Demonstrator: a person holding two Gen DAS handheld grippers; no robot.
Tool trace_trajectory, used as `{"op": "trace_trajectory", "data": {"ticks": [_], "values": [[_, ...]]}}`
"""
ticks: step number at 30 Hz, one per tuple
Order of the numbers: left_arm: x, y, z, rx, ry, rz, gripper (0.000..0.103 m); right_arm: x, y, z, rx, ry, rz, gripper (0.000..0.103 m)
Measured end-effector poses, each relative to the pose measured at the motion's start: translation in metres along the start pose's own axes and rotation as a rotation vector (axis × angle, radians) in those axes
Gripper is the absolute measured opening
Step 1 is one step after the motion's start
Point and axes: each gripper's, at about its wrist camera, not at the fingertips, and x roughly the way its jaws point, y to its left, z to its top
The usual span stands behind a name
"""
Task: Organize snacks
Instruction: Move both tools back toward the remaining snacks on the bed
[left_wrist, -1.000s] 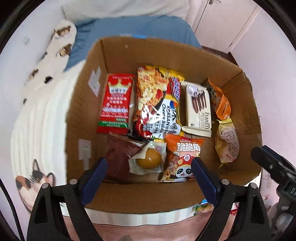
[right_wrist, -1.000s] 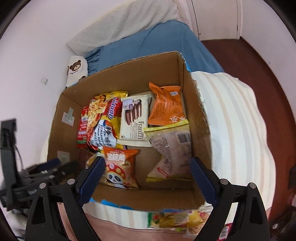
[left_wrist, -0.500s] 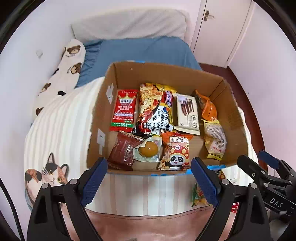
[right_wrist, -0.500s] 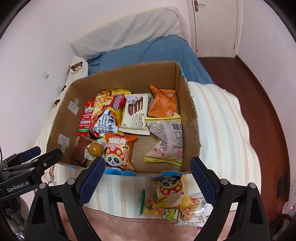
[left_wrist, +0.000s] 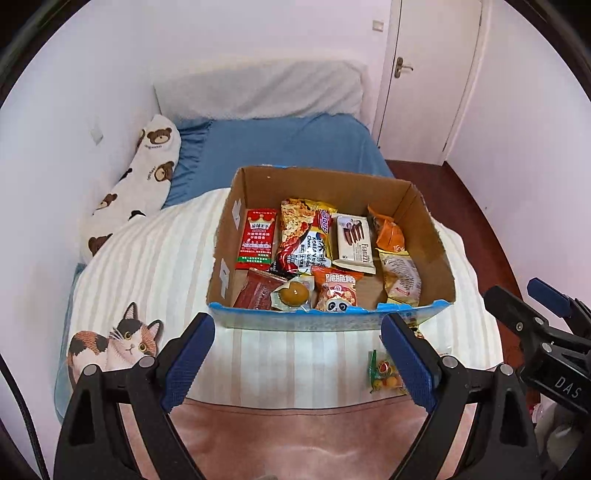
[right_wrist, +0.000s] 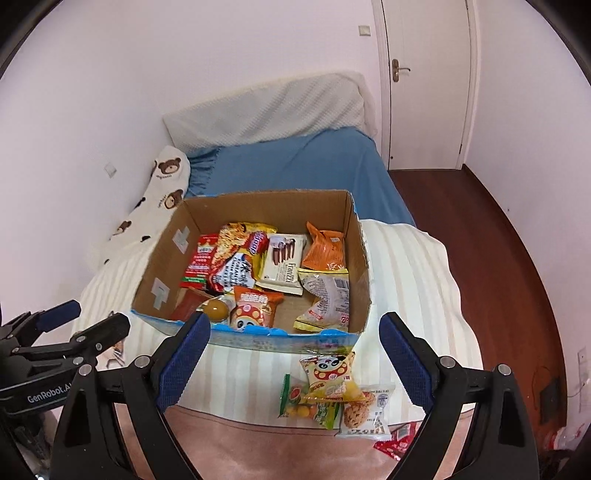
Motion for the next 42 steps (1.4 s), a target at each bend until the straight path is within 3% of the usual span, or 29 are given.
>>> {"op": "trace_trajectory", "data": {"ticks": [9,14,19,24,28,31,40,41,42], "values": [[-0.023,-0.002,-0.019,-0.007,-0.023,0.010,0.093,-0.029,0.004,-0.015,0.018,-0.030,0.036,0.095],[-0.015,-0.008,-0.029,-0.015,0.011,-0.001,0.093,-0.025,-0.013,-0.027,0.076,0.014,0.069,0.095],[0.026,-0.028,-0.047,0.024,0.115,0.006,0.093,0.008,-0.061,-0.053,0.185,0.124,0.062,0.095],[0.091,-0.061,-0.071,0.090,0.257,0.031,0.092,0.053,-0.113,-0.092,0.273,0.257,0.024,0.095],[0.139,-0.086,-0.084,0.121,0.369,0.027,0.093,0.092,-0.138,-0.123,0.308,0.333,0.043,0.094],[0.174,-0.108,-0.091,0.156,0.441,0.022,0.092,0.121,-0.150,-0.141,0.332,0.371,0.054,0.077],[0.243,-0.168,-0.109,0.243,0.576,-0.003,0.092,0.130,-0.196,-0.171,0.472,0.369,0.038,0.077],[0.246,-0.170,-0.112,0.243,0.576,-0.017,0.091,0.130,-0.199,-0.171,0.477,0.371,0.034,0.077],[0.247,-0.170,-0.114,0.233,0.568,-0.031,0.083,0.129,-0.200,-0.172,0.479,0.373,0.033,0.077]]}}
